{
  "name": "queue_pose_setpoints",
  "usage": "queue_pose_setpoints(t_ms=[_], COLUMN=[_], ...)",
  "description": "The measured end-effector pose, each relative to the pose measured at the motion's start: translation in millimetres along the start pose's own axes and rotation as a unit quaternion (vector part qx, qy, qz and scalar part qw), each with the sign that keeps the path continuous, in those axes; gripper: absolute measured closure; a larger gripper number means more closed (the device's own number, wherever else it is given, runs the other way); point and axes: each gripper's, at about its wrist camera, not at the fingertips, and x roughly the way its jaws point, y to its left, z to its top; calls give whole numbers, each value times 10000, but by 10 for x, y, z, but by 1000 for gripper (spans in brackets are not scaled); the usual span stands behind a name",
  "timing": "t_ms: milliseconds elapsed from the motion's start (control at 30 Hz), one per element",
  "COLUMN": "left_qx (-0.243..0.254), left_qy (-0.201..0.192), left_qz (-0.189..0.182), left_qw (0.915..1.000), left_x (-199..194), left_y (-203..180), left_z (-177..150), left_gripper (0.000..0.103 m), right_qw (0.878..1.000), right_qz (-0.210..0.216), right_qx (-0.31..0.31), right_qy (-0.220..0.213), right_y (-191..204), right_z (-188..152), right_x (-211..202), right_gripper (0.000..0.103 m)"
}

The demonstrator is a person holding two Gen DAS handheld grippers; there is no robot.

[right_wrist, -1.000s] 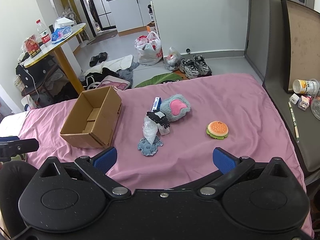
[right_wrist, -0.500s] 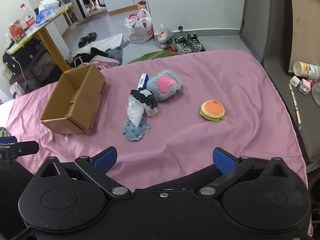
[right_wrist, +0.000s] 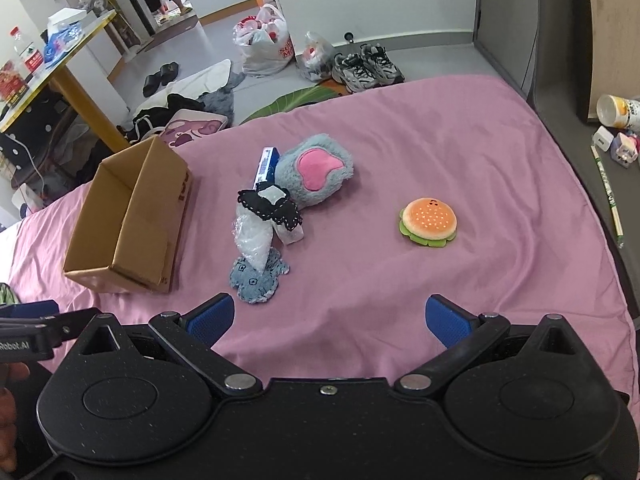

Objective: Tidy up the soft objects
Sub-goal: 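Grasp the orange burger plush with the right tool while the left tool grasps the blue denim plush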

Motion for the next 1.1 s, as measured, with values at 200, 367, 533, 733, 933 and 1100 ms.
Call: queue_pose_setpoints(t_ms=[200, 367, 533, 733, 933, 1100], left_qx=[-10, -48, -65, -1, 2, -51], left_qy=[183, 253, 355, 538, 736, 973], left_qz=[-117, -210, -297, -392, -438, -423], left_qw=[9998, 9994, 9989, 9978, 9963, 9943], left_x=[223, 380, 567, 807, 1067, 1321], left_y=[-80, -137, -217, -353, -455, -504], left_z=[71, 120, 187, 272, 326, 357], left_gripper=[3, 3, 4, 10, 18, 28], right_qw=[9998, 9993, 9982, 9967, 9937, 9902], right_qz=[57, -48, -134, -285, -393, -509], right_qx=[140, 299, 518, 622, 879, 1114], right_qy=[155, 199, 278, 427, 570, 666], right_y=[-52, -142, -270, -393, -574, -726], right_z=[90, 182, 283, 389, 474, 529], right_x=[165, 271, 392, 593, 784, 948], right_gripper=[0, 0, 0, 3, 11, 17])
